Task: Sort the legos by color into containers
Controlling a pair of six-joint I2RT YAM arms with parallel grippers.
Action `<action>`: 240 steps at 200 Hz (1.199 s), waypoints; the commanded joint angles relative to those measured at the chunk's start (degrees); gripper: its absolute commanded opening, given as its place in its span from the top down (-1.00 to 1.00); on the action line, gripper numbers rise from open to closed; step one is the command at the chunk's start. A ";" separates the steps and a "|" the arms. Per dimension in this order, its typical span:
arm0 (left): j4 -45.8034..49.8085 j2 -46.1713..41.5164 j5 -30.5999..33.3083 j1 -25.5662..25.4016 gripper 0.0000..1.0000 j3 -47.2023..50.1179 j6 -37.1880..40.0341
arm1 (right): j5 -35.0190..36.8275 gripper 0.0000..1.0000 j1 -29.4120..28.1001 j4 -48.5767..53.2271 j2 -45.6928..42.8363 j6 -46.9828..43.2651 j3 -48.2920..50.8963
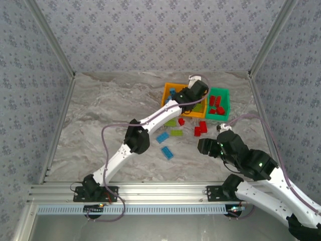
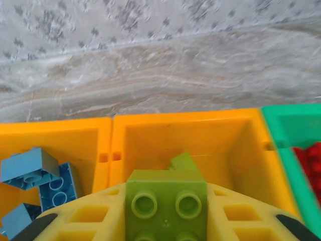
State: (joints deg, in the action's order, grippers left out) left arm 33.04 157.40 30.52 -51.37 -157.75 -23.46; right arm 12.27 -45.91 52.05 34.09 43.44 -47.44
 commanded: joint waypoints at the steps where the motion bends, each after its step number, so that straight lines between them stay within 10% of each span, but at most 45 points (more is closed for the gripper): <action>1: -1.59 0.37 -2.12 0.05 0.11 -3.09 5.97 | 1.33 -0.48 -0.32 -0.76 0.02 -0.99 0.77; 73: 4.72 -8.83 -9.43 -1.73 0.10 0.39 5.11 | 2.37 -0.48 -0.29 -0.27 0.12 -0.28 1.83; 110: -18.57 -40.14 -14.18 -4.58 0.17 46.29 3.88 | 2.81 -0.48 -0.31 2.60 0.64 -0.73 1.67; 144: -21.09 -64.73 -9.98 -8.99 0.15 73.97 4.64 | -1.70 -0.50 -0.58 -0.12 5.82 -1.87 2.74; 240: -1.21 -111.86 -15.43 -15.77 -0.28 108.63 30.27 | -0.08 -0.54 2.70 -25.62 34.13 -6.82 0.89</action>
State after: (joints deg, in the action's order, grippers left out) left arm 28.80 52.49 20.03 -66.87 -54.39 -6.96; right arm 13.96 -45.01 37.52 62.50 41.21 -44.84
